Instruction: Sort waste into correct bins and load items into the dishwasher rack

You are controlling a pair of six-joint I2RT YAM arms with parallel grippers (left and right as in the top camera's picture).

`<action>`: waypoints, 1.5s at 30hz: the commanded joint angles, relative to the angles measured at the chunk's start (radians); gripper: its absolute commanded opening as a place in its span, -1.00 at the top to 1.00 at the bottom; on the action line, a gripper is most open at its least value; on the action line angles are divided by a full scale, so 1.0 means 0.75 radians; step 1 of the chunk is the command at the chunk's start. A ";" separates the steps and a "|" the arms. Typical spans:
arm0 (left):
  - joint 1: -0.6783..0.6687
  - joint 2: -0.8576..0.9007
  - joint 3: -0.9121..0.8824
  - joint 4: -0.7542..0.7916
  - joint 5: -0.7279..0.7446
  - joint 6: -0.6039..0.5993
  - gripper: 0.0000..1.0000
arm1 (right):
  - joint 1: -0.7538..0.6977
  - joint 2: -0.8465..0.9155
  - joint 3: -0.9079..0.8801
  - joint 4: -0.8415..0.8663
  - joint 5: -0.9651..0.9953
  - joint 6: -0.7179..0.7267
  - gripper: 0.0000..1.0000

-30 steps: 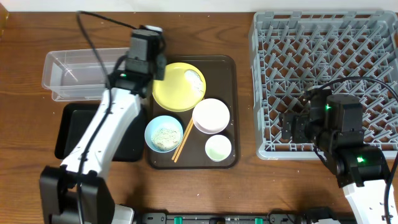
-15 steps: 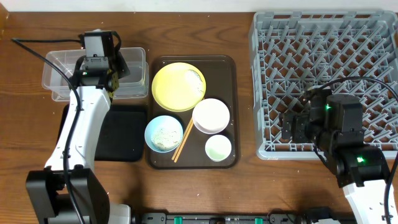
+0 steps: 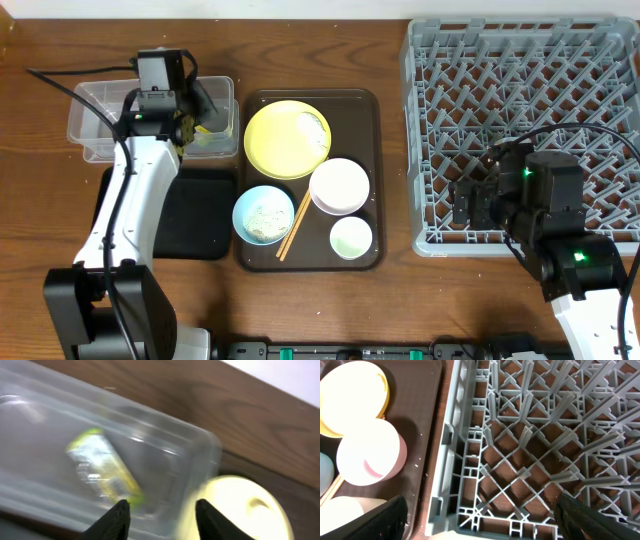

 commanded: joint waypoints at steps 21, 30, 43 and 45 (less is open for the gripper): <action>-0.391 0.416 -0.004 0.340 0.243 -0.008 -0.46 | -0.011 -0.007 0.036 -0.002 -0.009 0.011 -0.91; -0.426 0.549 -0.004 0.409 0.242 -0.009 -0.46 | -0.011 -0.007 0.036 -0.005 -0.009 0.011 -0.92; -0.462 0.577 -0.004 0.405 0.243 -0.008 0.44 | -0.011 -0.007 0.036 -0.006 -0.009 0.011 -0.91; -0.461 0.577 -0.004 0.392 0.243 -0.008 0.60 | -0.011 -0.007 0.036 -0.006 -0.009 0.011 -0.91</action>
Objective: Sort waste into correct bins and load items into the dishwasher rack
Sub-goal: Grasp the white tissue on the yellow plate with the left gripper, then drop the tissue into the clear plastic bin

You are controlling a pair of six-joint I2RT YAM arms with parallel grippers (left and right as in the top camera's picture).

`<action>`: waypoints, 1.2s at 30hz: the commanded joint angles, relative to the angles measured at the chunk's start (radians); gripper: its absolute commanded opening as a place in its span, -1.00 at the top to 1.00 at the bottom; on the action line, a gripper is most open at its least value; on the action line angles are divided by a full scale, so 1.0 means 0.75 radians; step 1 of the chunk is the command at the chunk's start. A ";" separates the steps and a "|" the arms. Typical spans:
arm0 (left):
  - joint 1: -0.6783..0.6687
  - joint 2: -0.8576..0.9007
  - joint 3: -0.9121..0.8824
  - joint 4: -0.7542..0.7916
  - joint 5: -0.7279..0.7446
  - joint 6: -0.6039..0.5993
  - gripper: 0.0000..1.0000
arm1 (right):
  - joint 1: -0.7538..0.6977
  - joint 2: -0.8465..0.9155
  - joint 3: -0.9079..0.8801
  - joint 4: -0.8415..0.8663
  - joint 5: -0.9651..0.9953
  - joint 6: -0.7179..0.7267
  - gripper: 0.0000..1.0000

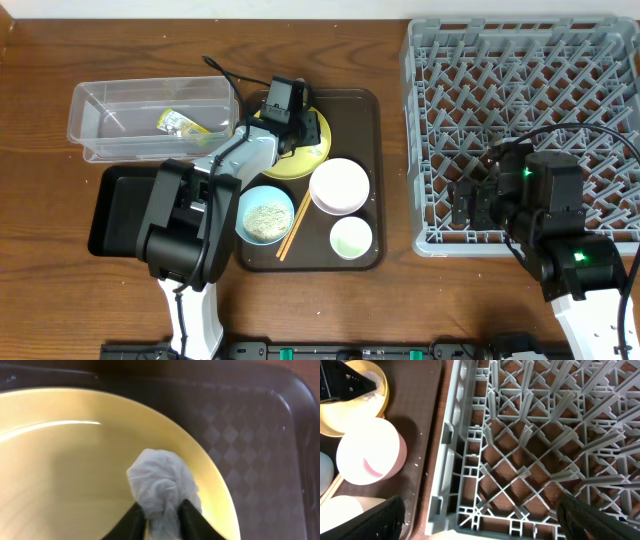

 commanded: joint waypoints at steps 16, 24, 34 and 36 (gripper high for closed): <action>0.169 -0.357 -0.002 -0.220 -0.017 0.043 0.88 | -0.011 -0.007 0.036 -0.001 -0.008 0.011 -0.90; 0.437 -0.540 -0.002 -0.250 -0.021 0.043 0.87 | -0.011 -0.007 0.036 -0.001 -0.008 0.011 -0.90; 0.598 -0.456 -0.003 -0.254 -0.021 0.043 0.36 | -0.011 -0.007 0.036 -0.001 -0.008 0.011 -0.91; 0.598 -0.468 -0.002 -0.256 -0.015 0.044 0.09 | -0.011 -0.007 0.036 -0.001 -0.008 0.011 -0.91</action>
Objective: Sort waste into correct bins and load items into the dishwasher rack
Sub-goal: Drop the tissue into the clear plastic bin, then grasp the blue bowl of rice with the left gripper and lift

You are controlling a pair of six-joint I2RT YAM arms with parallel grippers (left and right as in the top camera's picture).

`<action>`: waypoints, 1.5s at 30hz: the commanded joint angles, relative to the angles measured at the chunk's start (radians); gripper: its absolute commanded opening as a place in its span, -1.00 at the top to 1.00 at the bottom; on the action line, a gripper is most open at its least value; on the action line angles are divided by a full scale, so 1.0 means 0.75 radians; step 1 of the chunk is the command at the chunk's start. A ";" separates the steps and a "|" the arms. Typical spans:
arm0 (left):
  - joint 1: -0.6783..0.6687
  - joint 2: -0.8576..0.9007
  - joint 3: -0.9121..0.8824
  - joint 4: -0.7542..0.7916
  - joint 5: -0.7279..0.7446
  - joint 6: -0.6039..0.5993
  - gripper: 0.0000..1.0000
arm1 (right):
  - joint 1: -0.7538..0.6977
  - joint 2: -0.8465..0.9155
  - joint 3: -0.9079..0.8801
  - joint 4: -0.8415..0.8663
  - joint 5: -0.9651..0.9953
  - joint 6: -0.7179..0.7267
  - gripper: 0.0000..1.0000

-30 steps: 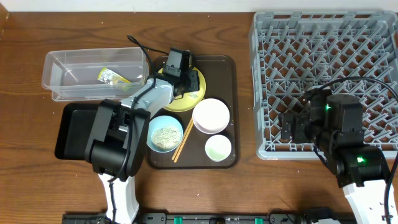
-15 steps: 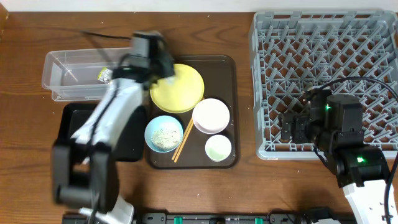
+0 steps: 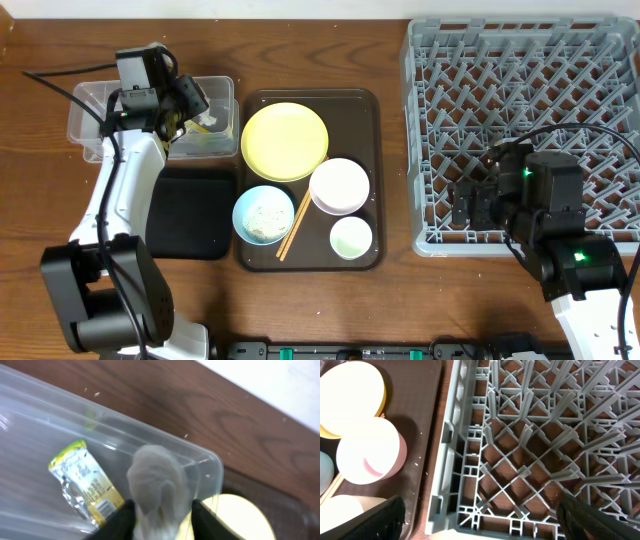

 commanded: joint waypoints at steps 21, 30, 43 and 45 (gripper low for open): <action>-0.594 -0.091 -0.096 -0.706 -0.012 0.046 -0.41 | -0.011 -0.007 0.035 0.002 -0.008 0.012 -0.91; -0.648 0.108 -0.108 -0.707 -0.011 0.006 -0.14 | -0.011 -0.007 0.035 -0.001 -0.008 0.011 -0.91; -0.649 0.193 -0.108 -0.719 0.084 -0.028 0.88 | -0.011 -0.007 0.035 -0.001 -0.008 0.011 -0.90; -0.649 0.184 -0.106 -0.721 0.135 -0.028 0.88 | -0.011 -0.007 0.035 -0.001 -0.008 0.011 -0.91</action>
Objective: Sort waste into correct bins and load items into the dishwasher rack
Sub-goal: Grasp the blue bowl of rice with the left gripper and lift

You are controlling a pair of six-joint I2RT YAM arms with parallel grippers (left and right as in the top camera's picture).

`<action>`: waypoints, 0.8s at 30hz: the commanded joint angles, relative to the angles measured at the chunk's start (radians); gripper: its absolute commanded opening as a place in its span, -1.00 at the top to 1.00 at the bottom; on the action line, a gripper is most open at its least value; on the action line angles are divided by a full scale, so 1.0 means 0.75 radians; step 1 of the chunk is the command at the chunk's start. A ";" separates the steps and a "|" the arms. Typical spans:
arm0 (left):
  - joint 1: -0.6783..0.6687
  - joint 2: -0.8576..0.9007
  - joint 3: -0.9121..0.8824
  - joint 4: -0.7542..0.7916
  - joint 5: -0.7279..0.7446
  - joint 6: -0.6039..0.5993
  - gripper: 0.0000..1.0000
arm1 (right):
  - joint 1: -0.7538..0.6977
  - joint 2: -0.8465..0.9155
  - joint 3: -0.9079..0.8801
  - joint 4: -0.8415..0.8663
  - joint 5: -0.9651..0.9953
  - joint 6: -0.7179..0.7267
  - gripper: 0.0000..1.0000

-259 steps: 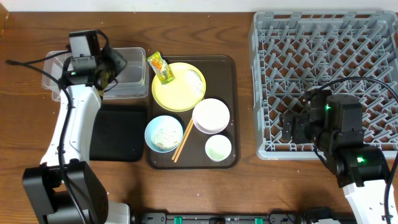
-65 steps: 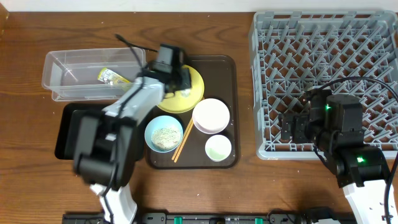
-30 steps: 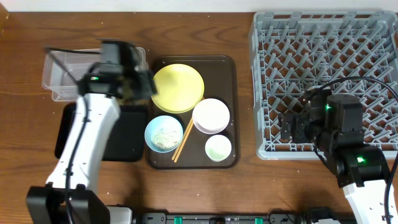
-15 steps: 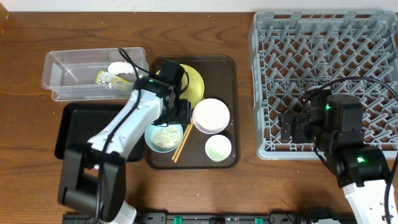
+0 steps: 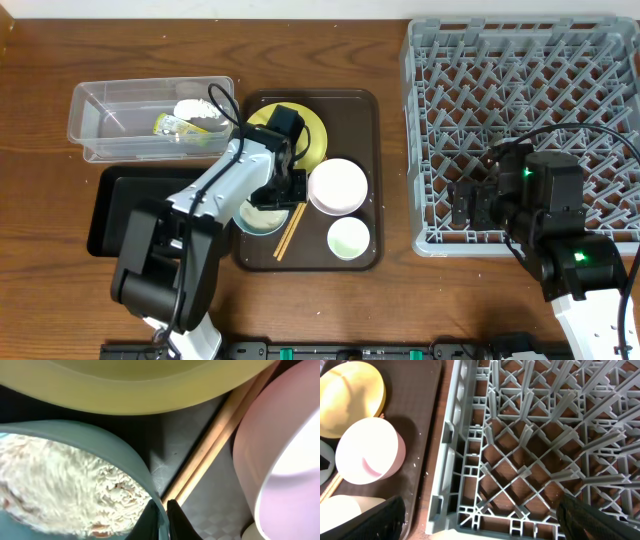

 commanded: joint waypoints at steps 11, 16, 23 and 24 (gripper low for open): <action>0.039 -0.238 0.050 -0.063 0.123 0.029 0.88 | -0.011 -0.007 0.033 0.000 -0.006 0.011 -0.90; 0.162 -0.395 0.050 -0.092 0.124 0.078 0.88 | -0.011 -0.007 0.033 0.000 -0.006 0.011 -0.91; 0.496 -0.410 0.024 -0.137 0.419 0.299 0.88 | -0.011 -0.007 0.033 0.000 -0.006 0.011 -0.91; 0.549 -0.405 0.015 -0.137 0.491 0.336 0.88 | -0.011 -0.007 0.033 0.000 -0.006 0.011 -0.91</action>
